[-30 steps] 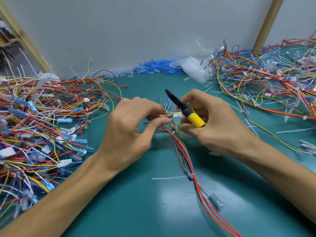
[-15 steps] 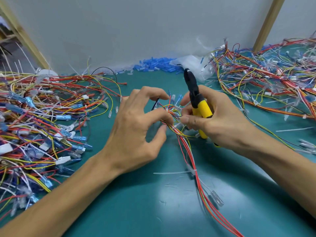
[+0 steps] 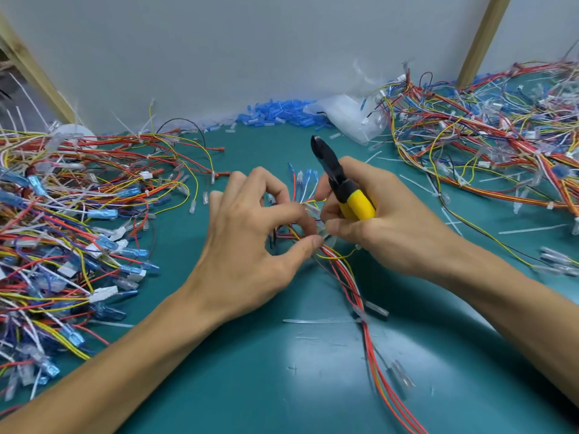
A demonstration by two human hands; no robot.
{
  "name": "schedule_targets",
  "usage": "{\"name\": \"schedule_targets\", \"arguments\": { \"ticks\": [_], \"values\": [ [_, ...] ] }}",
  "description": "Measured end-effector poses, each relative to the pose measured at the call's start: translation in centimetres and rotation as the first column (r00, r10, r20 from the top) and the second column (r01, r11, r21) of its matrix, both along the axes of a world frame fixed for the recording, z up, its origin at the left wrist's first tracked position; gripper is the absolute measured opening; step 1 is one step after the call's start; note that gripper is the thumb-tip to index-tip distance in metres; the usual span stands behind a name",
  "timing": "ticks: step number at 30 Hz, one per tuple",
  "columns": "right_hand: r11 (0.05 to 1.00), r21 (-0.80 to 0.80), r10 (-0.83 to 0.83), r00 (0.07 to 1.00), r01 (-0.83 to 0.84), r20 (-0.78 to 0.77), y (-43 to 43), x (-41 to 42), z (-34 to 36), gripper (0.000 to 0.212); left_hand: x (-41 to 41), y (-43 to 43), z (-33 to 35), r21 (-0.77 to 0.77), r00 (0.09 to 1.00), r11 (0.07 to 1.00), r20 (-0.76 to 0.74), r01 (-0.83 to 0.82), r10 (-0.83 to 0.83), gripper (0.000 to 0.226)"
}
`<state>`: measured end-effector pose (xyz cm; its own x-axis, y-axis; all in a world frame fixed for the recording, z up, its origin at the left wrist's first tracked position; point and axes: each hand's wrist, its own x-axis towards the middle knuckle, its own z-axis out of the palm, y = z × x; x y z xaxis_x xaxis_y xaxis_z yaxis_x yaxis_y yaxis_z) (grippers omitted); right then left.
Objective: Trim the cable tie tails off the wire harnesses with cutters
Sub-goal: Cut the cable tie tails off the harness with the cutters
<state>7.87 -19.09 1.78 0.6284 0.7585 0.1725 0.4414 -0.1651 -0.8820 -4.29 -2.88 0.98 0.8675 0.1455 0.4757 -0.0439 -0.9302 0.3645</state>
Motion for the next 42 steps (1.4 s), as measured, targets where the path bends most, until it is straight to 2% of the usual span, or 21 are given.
{"name": "schedule_targets", "arguments": {
  "ticks": [8,12,15,22,26,28,32,37,42],
  "values": [
    [0.999,-0.045,0.030,0.998,-0.027,0.055,0.1,-0.3,0.0,0.033,0.3,-0.5,-1.1,-0.186,0.981,0.982,-0.192,-0.042,0.005,0.019],
    [0.996,-0.079,0.059,0.990,-0.049,0.127,0.2,-0.7,-0.1,0.033,0.4,-0.8,-1.2,-0.245,0.976,0.968,-0.219,-0.058,0.003,0.014],
    [0.998,-0.056,0.049,0.991,-0.042,0.124,0.3,-0.8,-0.2,0.035,0.4,-0.7,-1.2,-0.257,0.974,0.965,-0.226,-0.061,0.001,0.013],
    [0.997,0.046,0.056,0.998,-0.056,0.008,0.2,-0.3,0.1,0.036,0.5,-0.9,-1.1,-0.248,0.990,0.964,-0.130,-0.092,0.061,0.013],
    [0.994,0.099,0.055,0.998,-0.052,-0.022,0.2,-0.1,0.1,0.030,0.1,-1.2,-0.8,-0.220,0.999,0.975,-0.015,-0.038,0.036,0.011],
    [0.990,0.131,0.051,0.998,-0.047,-0.027,0.3,-0.1,0.0,0.028,0.1,-1.2,-0.7,-0.270,1.000,0.963,0.012,0.009,-0.006,0.012],
    [0.982,0.176,0.070,0.997,-0.075,0.034,0.5,-0.5,-0.3,0.022,0.2,-1.3,-0.9,-0.410,0.998,0.910,0.031,0.066,-0.058,0.011],
    [0.975,0.213,0.032,0.984,-0.069,0.173,0.3,-0.3,-0.6,0.028,0.2,-1.5,-1.0,-0.345,0.989,0.929,0.106,0.134,-0.103,0.014],
    [0.970,0.239,-0.011,0.967,-0.052,0.255,0.1,0.1,-0.8,0.018,0.9,-2.2,-1.0,-0.353,0.979,0.916,0.140,0.191,-0.150,0.029]
  ]
}}
